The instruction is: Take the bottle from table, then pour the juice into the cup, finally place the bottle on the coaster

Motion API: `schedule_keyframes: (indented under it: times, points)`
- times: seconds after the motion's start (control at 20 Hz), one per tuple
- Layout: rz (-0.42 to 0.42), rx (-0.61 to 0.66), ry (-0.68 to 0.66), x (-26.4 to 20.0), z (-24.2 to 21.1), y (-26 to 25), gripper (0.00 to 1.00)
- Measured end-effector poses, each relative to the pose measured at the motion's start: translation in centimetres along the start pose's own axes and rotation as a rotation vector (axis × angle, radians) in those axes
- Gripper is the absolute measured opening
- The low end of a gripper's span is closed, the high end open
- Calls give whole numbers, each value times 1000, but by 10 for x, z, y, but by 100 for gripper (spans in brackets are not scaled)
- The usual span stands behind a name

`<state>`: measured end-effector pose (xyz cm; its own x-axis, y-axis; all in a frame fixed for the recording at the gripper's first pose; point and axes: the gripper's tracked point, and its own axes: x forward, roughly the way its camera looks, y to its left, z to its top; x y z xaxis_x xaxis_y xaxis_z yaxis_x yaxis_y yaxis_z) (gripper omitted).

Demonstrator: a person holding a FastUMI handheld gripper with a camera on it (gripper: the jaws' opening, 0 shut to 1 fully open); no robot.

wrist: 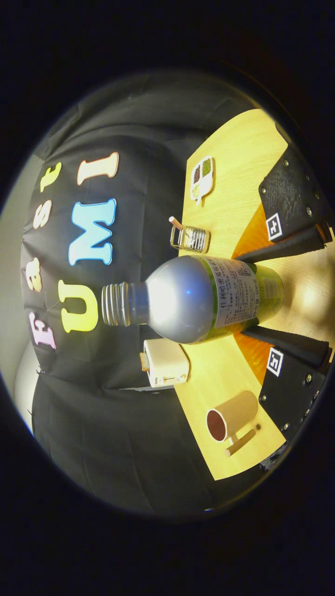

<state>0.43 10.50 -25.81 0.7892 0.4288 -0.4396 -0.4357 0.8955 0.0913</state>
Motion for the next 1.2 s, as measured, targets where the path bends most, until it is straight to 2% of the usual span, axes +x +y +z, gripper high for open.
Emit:
schedule_keyframes:
  times: [0.4, 0.75, 1.2]
  points:
    - [34, -188, 29, 9, 21, 40, 69]
    - [68, -366, 87, 11, 19, 67, 69]
    - [47, -656, 172, 9, 11, 73, 69]
